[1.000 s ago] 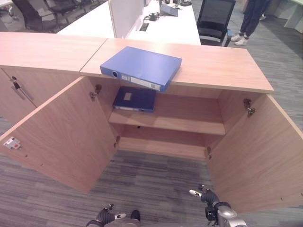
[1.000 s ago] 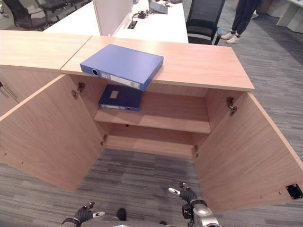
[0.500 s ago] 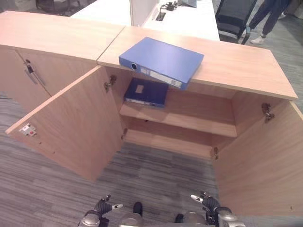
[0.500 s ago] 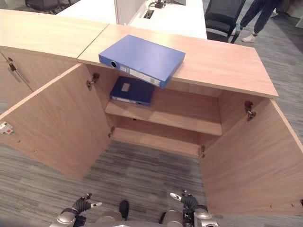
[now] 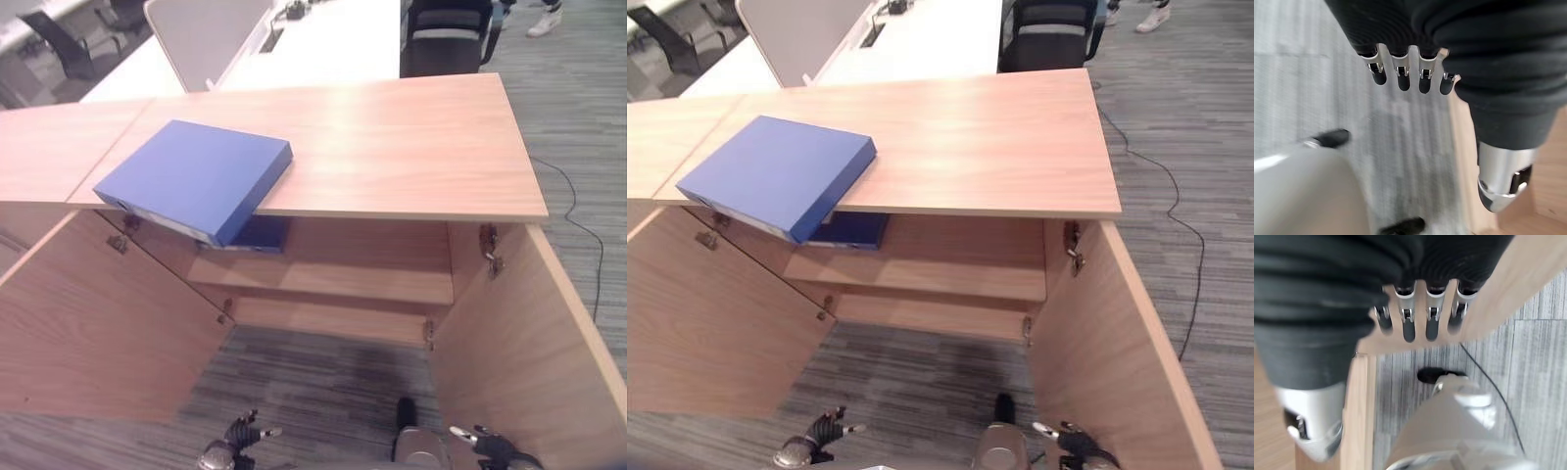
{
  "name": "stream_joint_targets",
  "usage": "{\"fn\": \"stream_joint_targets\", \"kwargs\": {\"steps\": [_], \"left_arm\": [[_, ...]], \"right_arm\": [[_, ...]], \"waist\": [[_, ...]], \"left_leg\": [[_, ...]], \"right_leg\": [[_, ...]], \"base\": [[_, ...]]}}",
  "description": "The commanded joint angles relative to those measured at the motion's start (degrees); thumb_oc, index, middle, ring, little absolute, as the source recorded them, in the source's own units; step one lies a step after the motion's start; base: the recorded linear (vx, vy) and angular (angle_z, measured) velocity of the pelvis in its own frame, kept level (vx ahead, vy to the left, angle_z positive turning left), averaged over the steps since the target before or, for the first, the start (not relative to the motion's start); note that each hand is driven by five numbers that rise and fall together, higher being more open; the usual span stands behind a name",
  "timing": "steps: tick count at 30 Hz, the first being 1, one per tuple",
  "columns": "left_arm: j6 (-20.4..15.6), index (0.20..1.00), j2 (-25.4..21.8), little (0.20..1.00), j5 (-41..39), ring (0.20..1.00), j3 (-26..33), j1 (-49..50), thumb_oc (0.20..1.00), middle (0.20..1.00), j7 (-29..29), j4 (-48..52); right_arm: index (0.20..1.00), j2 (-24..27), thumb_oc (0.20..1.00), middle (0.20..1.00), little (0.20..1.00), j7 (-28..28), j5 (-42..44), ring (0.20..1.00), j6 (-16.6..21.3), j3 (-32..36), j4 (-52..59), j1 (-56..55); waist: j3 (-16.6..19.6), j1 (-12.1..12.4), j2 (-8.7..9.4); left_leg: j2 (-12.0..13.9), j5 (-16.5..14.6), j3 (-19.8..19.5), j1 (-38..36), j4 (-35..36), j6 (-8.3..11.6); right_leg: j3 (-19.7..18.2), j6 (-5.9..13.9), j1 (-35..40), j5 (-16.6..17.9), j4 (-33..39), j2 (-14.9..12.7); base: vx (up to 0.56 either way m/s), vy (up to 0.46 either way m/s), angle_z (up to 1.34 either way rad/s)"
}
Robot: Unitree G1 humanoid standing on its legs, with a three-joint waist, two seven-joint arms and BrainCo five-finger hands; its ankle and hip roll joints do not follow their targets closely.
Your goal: Put the empty folder in the office cabinet
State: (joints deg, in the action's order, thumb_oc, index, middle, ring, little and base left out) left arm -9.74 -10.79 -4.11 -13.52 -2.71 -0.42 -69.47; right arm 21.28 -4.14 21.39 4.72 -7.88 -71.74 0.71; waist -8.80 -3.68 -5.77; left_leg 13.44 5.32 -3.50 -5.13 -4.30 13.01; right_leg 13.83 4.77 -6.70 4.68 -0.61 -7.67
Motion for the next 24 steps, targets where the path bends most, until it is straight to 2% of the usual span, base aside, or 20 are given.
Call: {"fn": "stream_joint_targets", "kwargs": {"steps": [1,3,5,6,7,8,9,10,11,12,17,22,24], "left_arm": [[-0.6,1.000,-5.3,1.000,-2.1,1.000,-1.2,-1.2,1.000,1.000,0.8,2.9],[-0.5,1.000,-5.3,1.000,-2.3,1.000,-1.1,-1.2,1.000,1.000,0.8,3.3],[-0.4,1.000,-5.4,1.000,-2.2,1.000,-1.0,-1.2,1.000,1.000,1.0,3.2],[-0.4,1.000,-5.2,1.000,-2.4,1.000,-0.8,-1.3,1.000,1.000,1.1,2.6],[-0.4,1.000,-5.2,1.000,-2.4,1.000,-0.8,-1.3,1.000,1.000,1.1,2.6],[-0.4,1.000,-4.9,1.000,-2.2,1.000,-0.9,-1.2,1.000,1.000,1.0,2.1],[-0.4,1.000,-4.7,1.000,-1.6,1.000,-1.3,-1.1,1.000,1.000,0.9,1.7],[-0.4,1.000,-4.7,1.000,-1.6,1.000,-1.4,-1.1,1.000,1.000,0.9,1.7],[-0.4,1.000,-4.6,1.000,-1.2,1.000,-1.7,-0.9,1.000,1.000,0.9,1.5],[-0.4,1.000,-4.6,1.000,-1.2,1.000,-1.8,-0.9,1.000,1.000,0.9,1.5],[-0.6,1.000,-4.6,1.000,-1.3,1.000,-1.0,-0.2,1.000,1.000,1.4,0.4],[-0.5,1.000,-4.2,1.000,-0.9,1.000,-1.4,0.0,1.000,1.000,1.4,-0.6],[-0.5,1.000,-4.1,1.000,-1.0,1.000,-1.7,0.0,1.000,1.000,1.4,-0.8]], "right_arm": [[1.000,-1.5,1.000,1.000,1.000,1.0,2.5,1.000,1.7,1.0,-0.3,1.5],[1.000,-1.4,1.000,1.000,1.000,0.9,2.7,1.000,1.4,0.9,-0.1,1.6],[1.000,-1.4,1.000,1.000,1.000,0.9,2.9,1.000,1.3,0.7,0.0,1.7],[1.000,-1.2,1.000,1.000,1.000,1.1,3.1,1.000,1.2,0.7,-0.2,1.8],[1.000,-1.2,1.000,1.000,1.000,1.1,3.1,1.000,1.2,0.7,-0.3,1.8],[1.000,-1.2,1.000,1.000,1.000,1.0,3.4,1.000,1.2,0.9,-0.3,1.6],[1.000,-1.0,1.000,1.000,1.000,1.0,3.2,1.000,1.2,1.1,-0.1,1.4],[1.000,-0.9,1.000,1.000,1.000,1.0,3.2,1.000,1.2,1.1,-0.1,1.4],[1.000,-0.8,1.000,1.000,1.000,1.3,2.9,1.000,1.2,0.8,0.1,1.5],[1.000,-0.8,1.000,1.000,1.000,1.3,2.9,1.000,1.2,0.8,0.1,1.5],[1.000,-1.4,1.000,1.000,1.000,0.9,1.7,1.000,1.2,-0.3,0.2,1.2],[1.000,-1.8,1.000,1.000,1.000,0.8,1.0,1.000,1.0,-0.6,0.2,1.0],[1.000,-2.0,1.000,1.000,1.000,0.6,0.8,1.000,1.0,-0.6,0.2,0.6]], "waist": [[-2.3,1.1,2.74],[-3.0,1.4,4.08],[-3.4,1.6,4.67],[-3.7,1.7,4.90],[-3.8,1.8,4.86],[-3.5,2.0,4.81],[-3.1,2.1,4.36],[-3.1,2.2,4.36],[-2.9,2.7,3.78],[-2.9,2.7,3.79],[-2.0,3.1,4.03],[-0.7,3.2,3.71],[0.1,3.3,3.45]], "left_leg": [[-3.1,-0.2,3.7,-1.8,-12.2,-2.50],[-2.8,1.4,5.6,0.7,-18.6,-2.67],[-2.2,1.5,6.7,1.8,-20.8,-2.96],[0.2,2.4,9.5,3.3,-20.0,-3.06],[0.3,2.3,9.5,3.1,-20.0,-3.04],[2.9,2.4,11.8,3.3,-15.0,-2.71],[4.6,2.6,12.4,3.0,-8.9,-2.05],[4.5,2.6,12.6,2.7,-8.6,-2.04],[4.9,3.8,11.4,2.5,-4.1,-1.13],[4.9,3.8,11.4,2.5,-4.1,-1.13],[7.3,6.9,5.7,1.8,-4.0,1.15],[8.7,6.9,1.9,0.6,-0.8,1.56],[8.2,4.9,-1.5,-0.1,0.5,1.48]], "right_leg": [[-1.2,1.34,1.6,-2.5,-0.6,-1.6],[-1.2,0.09,3.6,-3.9,-0.3,-1.5],[-1.2,-0.23,4.5,-4.5,-0.2,-1.5],[-0.8,-0.24,6.2,-5.4,0.6,-1.3],[-0.9,-0.25,6.3,-5.4,0.6,-1.2],[-0.3,0.54,8.3,-5.6,2.3,-1.1],[0.2,1.44,9.1,-5.5,3.3,-1.1],[0.1,1.46,9.3,-5.5,3.4,-1.1],[-0.3,2.25,10.3,-5.7,4.6,-0.8],[-0.3,2.25,10.4,-5.7,4.6,-0.8],[-1.8,4.00,11.0,-5.4,5.6,-2.5],[-2.6,5.31,10.6,-4.9,5.6,-3.3],[-3.2,5.88,10.6,-4.8,5.5,-3.8]], "base": [[0.17,-0.257,0.18],[0.13,-0.209,0.02],[0.11,-0.123,-0.05],[0.14,-0.108,-0.07],[0.22,-0.016,-0.04],[0.23,0.093,0.03],[0.23,0.093,0.22],[0.20,0.147,0.27],[0.09,0.080,0.21],[0.11,0.117,0.02],[0.05,0.132,-0.12],[0.05,0.218,-0.15],[0.05,0.253,-0.10]]}}
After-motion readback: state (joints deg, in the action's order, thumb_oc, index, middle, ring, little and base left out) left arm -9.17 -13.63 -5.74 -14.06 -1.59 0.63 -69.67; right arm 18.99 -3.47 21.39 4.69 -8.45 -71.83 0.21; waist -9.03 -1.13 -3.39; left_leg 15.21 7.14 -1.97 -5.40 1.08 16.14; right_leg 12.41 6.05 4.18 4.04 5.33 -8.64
